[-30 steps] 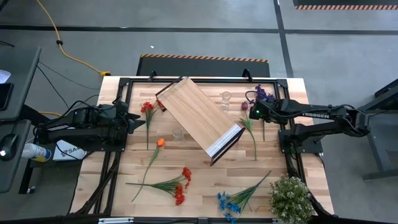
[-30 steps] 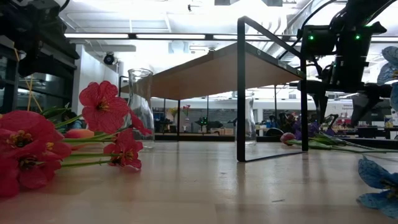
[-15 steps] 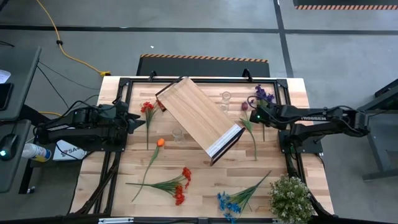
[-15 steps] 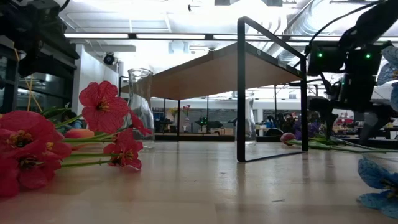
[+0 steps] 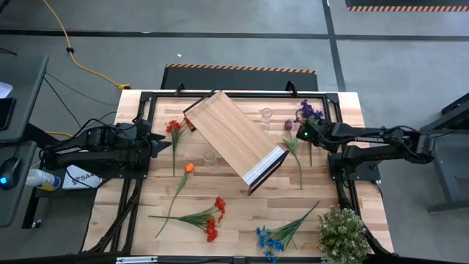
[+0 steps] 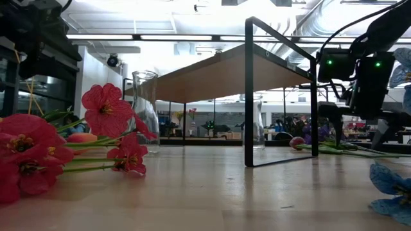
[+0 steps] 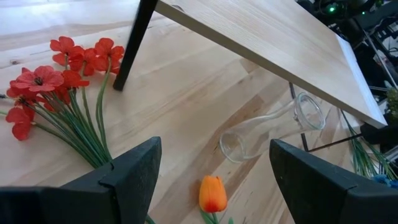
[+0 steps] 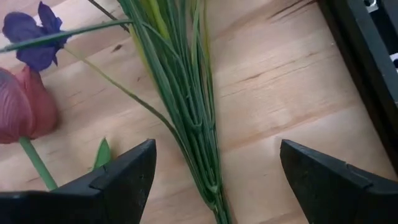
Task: Pick and place flowers into a vace then onto a shelf
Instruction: Put the violet flowers into the top transparent vase
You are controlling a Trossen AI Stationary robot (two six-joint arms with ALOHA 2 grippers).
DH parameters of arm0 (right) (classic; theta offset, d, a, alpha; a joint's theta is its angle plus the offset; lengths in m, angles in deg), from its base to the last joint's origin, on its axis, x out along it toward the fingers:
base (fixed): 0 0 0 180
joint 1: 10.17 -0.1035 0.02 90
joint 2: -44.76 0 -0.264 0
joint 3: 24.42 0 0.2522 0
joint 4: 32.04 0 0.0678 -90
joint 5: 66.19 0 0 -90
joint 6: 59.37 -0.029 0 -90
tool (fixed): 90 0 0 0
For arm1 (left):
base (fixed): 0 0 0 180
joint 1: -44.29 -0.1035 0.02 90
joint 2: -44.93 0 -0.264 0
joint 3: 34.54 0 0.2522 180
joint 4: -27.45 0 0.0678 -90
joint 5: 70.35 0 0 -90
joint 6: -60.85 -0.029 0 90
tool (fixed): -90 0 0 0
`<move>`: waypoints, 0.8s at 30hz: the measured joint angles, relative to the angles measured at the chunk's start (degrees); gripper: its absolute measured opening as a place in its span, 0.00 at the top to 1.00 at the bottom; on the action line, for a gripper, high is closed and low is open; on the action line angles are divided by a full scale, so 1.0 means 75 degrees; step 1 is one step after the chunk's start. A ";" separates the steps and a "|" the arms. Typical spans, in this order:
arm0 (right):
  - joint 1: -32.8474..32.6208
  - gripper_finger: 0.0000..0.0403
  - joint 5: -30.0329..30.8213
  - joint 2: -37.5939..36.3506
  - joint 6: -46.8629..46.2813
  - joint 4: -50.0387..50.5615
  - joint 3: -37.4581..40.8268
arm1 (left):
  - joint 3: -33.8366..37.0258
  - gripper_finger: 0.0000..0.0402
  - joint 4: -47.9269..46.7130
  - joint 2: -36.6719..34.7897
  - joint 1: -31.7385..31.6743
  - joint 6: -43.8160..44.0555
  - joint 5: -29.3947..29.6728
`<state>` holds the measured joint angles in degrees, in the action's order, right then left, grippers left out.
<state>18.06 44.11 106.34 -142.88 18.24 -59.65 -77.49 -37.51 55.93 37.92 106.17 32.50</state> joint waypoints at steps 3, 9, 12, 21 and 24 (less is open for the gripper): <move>0.0055 0.18 0.0023 0.0000 0.0021 0.0000 -0.0001 | 0.0000 0.17 0.0000 0.0000 0.0000 -0.0001 0.0028; 0.0063 0.18 0.0025 0.0062 0.0021 -0.0003 -0.0001 | 0.0000 0.17 0.0002 0.0000 0.0000 -0.0001 0.0056; 0.0063 0.18 -0.0041 0.0310 0.0015 -0.0051 -0.0001 | 0.0000 0.17 0.0002 0.0000 0.0002 -0.0001 0.0175; 0.0057 0.18 0.0053 0.1258 0.0032 -0.0205 -0.0222 | 0.0000 0.17 0.0005 0.0000 0.0000 0.0002 0.0258; 0.0058 0.18 0.0109 0.1485 0.0040 -0.0167 -0.0420 | 0.0000 0.17 0.0005 -0.0003 0.0000 0.0000 0.0258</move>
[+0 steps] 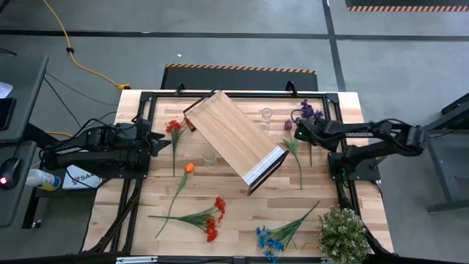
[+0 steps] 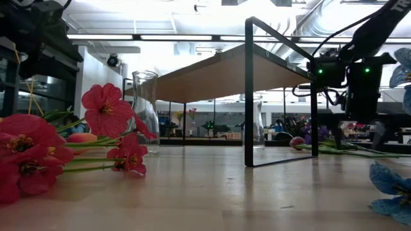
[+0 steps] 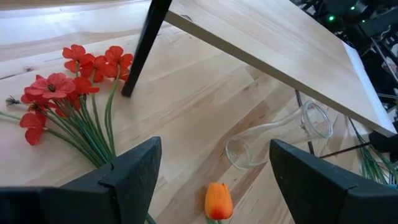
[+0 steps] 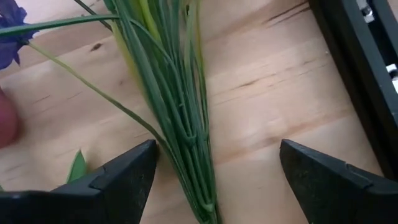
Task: Pick and place flowers into a vace then onto a shelf
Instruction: Put the violet flowers into the top transparent vase
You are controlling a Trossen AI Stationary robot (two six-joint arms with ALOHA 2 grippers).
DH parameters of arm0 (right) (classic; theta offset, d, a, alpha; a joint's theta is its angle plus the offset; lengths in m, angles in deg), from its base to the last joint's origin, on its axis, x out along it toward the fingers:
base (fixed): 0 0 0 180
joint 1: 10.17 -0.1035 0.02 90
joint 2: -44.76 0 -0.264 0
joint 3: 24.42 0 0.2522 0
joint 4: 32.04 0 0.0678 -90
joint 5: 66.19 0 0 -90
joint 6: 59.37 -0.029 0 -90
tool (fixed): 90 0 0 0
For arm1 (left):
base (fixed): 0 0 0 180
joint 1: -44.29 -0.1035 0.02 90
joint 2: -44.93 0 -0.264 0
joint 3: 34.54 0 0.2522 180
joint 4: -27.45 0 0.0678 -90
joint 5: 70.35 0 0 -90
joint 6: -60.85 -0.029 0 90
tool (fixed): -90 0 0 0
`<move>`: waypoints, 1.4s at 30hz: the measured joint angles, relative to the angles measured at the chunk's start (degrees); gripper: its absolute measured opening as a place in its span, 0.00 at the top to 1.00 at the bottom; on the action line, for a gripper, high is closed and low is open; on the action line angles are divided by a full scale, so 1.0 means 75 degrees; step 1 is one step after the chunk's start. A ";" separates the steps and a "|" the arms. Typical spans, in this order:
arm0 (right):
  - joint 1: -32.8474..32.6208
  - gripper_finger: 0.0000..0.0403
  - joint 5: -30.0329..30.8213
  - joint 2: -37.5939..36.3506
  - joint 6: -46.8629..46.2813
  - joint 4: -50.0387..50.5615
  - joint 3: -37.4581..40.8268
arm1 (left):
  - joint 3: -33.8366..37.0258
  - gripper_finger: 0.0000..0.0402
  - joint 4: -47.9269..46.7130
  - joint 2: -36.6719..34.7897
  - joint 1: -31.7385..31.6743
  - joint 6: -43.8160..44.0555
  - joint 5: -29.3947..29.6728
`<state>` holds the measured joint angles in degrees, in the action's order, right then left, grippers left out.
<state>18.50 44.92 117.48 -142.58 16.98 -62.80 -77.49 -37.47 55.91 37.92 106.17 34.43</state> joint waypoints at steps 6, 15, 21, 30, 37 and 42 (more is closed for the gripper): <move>0.0004 0.22 0.0042 0.0535 0.0106 0.0001 -0.0314 | 0.0000 0.17 -0.0003 0.0001 0.0000 0.0001 -0.0003; 0.0002 0.41 0.0051 0.0701 0.0156 -0.0039 -0.0397 | 0.0000 0.17 -0.0003 0.0003 0.0000 0.0000 -0.0006; 0.0002 0.58 0.0121 0.0588 0.0185 -0.0037 -0.0391 | 0.0000 0.17 -0.0006 0.0003 0.0000 0.0000 -0.0006; 0.0002 0.84 0.0159 0.0581 0.0243 -0.0147 -0.0391 | 0.0000 0.17 -0.0006 0.0003 0.0000 0.0000 -0.0009; 0.0002 0.98 0.0258 0.0581 0.0345 -0.0118 -0.0383 | 0.0000 0.17 -0.0006 0.0001 0.0000 0.0000 -0.0029; 0.0004 0.94 0.0239 0.0581 0.0325 -0.0118 -0.0383 | 0.0000 0.17 -0.0003 0.0003 0.0000 0.0003 -0.0032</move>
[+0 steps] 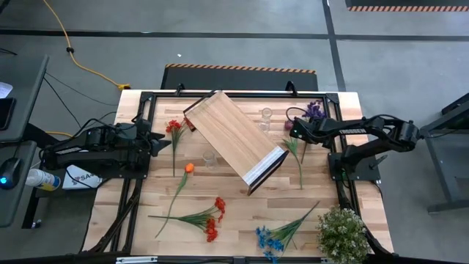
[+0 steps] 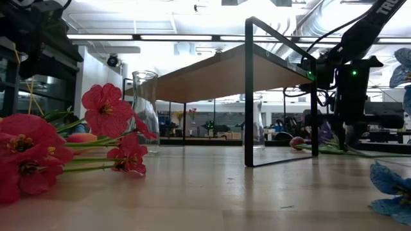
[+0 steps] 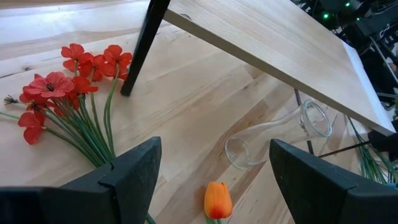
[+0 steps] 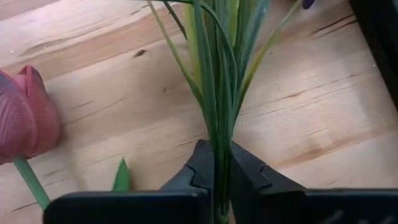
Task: Pick and place flowers into a vace then onto a shelf
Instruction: Put the violet flowers into the top transparent vase
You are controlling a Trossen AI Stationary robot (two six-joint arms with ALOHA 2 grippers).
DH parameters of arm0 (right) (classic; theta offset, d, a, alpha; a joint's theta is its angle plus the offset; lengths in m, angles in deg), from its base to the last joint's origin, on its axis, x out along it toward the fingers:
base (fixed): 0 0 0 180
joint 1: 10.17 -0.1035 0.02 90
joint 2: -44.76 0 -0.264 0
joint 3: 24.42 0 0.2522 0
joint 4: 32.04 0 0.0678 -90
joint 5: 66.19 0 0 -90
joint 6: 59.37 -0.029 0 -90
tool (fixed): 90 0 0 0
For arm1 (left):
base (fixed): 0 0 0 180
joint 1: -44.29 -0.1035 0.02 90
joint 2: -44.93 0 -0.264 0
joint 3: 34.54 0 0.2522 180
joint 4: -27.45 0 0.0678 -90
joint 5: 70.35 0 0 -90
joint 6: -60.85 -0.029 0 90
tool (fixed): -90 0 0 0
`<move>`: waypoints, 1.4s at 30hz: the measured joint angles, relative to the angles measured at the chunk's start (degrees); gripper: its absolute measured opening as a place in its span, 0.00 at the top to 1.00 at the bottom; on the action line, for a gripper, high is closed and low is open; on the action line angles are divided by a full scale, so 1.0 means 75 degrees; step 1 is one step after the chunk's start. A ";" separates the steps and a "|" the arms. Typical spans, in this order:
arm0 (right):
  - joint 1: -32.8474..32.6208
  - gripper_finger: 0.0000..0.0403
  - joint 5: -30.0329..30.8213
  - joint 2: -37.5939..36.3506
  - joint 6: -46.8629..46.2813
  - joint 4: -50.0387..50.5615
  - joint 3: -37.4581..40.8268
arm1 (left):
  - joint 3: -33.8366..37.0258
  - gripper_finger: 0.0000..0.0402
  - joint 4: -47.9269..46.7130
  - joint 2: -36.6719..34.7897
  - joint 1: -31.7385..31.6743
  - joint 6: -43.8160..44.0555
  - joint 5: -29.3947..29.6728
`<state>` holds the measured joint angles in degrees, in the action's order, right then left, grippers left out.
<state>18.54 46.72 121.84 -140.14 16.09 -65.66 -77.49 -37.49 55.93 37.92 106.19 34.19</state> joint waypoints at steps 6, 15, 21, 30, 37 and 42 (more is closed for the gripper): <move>-0.0115 0.98 -0.0007 0.0019 0.0107 0.0162 -0.0135 | 0.0000 0.17 0.0000 0.0000 0.0001 0.0023 0.0000; -0.0319 0.98 0.0401 0.0017 0.0590 0.1123 -0.1191 | 0.0000 0.17 0.0000 -0.0003 0.0000 0.0195 0.0006; -0.0476 0.98 0.1030 0.0012 0.0860 0.2651 -0.2420 | 0.0000 0.17 0.0003 -0.0001 0.0000 0.0198 0.0009; -0.0793 0.98 0.2153 0.0009 0.1475 0.4383 -0.4644 | 0.0000 0.17 0.0003 0.0000 0.0000 0.0226 0.0029; -0.1128 0.98 0.2961 0.0006 0.2112 0.4676 -0.6264 | 0.0000 0.17 0.0003 0.0000 0.0000 0.0227 0.0027; -0.1408 0.98 0.3504 0.0006 0.2606 0.4704 -0.7218 | 0.0000 0.17 0.0003 0.0000 0.0000 0.0229 0.0026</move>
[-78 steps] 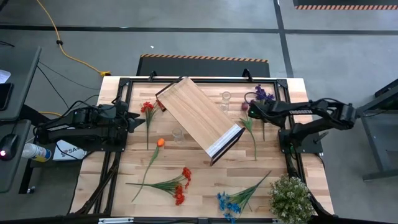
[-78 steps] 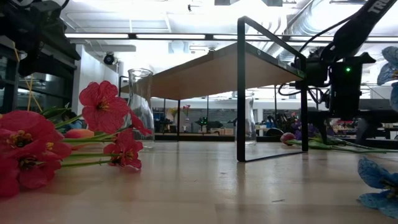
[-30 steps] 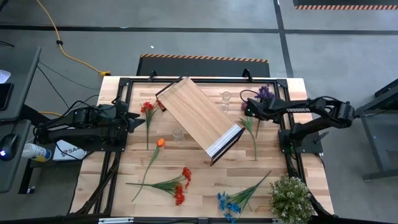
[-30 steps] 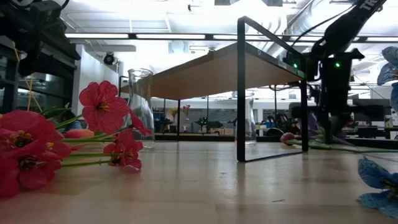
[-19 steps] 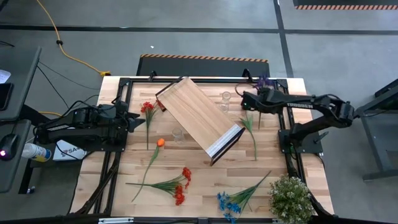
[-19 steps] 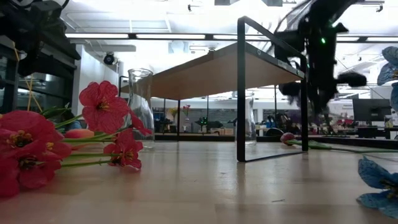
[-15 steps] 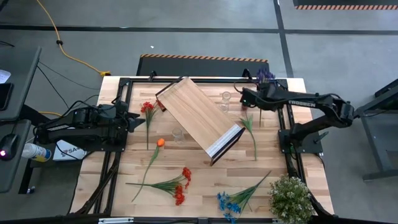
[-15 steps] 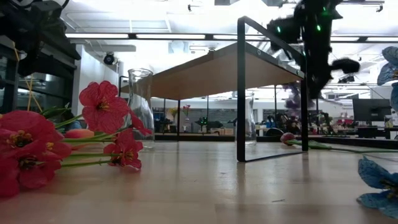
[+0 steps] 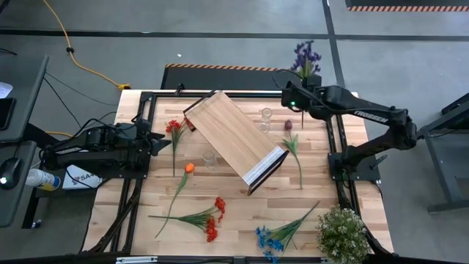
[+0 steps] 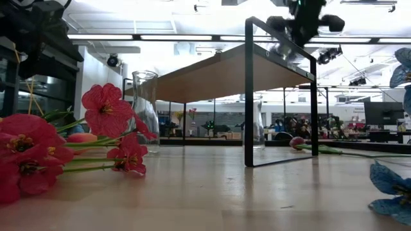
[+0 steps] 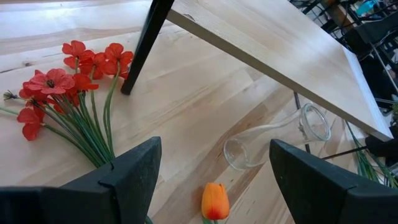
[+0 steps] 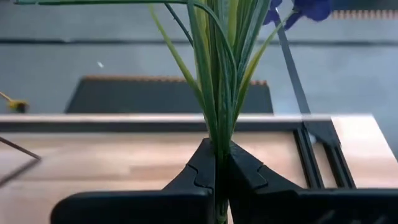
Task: Pick and place flowers into a vace then onto a shelf
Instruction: Put the violet flowers into the top transparent vase
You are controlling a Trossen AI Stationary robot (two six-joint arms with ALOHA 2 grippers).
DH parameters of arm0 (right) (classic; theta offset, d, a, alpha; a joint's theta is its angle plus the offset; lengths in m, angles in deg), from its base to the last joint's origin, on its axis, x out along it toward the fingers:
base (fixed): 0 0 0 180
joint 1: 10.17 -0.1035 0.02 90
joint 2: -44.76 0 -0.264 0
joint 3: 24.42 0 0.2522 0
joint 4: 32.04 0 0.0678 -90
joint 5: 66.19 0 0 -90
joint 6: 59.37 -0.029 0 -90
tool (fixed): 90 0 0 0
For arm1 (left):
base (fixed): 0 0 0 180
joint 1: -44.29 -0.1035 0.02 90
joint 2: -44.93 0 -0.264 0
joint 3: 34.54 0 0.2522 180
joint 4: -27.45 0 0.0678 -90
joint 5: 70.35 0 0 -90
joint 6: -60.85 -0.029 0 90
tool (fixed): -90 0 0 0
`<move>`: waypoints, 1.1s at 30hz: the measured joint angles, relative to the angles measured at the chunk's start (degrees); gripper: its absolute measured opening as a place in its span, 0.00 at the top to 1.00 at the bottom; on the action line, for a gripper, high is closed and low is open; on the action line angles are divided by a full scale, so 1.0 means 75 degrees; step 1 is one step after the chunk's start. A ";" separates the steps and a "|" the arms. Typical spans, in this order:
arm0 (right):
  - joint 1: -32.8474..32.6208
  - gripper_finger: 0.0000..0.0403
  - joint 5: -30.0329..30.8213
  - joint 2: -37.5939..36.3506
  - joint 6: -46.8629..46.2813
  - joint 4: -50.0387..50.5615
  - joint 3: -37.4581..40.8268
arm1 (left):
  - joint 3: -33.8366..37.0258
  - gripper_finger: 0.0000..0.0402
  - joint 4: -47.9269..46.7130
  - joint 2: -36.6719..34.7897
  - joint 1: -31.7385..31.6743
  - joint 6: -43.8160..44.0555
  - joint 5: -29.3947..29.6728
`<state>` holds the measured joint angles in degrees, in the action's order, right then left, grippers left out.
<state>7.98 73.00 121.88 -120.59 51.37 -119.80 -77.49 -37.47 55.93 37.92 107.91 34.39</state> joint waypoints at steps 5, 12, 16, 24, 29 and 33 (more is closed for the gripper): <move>-0.0340 0.98 0.0616 -0.0003 0.0378 -0.0066 -0.0720 | 0.0000 0.17 0.0000 0.0000 0.0002 -0.0002 -0.0003; -0.0788 0.98 0.1264 -0.0006 0.0934 -0.0495 -0.1423 | 0.0000 0.17 0.0000 0.0000 0.0003 -0.0002 -0.0006; -0.1057 0.98 0.1788 -0.0012 0.1472 -0.1051 -0.1652 | 0.0000 0.17 0.0000 -0.0001 0.0000 -0.0002 -0.0006; -0.1472 0.98 0.2718 -0.0012 0.2661 -0.2637 -0.1770 | 0.0000 0.17 -0.0003 0.0000 0.0000 -0.0002 -0.0035; -0.1697 0.98 0.3217 -0.0012 0.3653 -0.3559 -0.1770 | 0.0000 0.17 -0.0003 0.0000 0.0000 -0.0005 -0.0032; -0.1881 0.98 0.3632 -0.0012 0.4141 -0.3963 -0.1770 | 0.0000 0.17 -0.0003 0.0000 0.0001 -0.0012 -0.0029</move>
<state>-6.13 100.23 121.80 -89.54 21.65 -133.07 -77.49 -37.49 55.93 37.92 107.81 34.17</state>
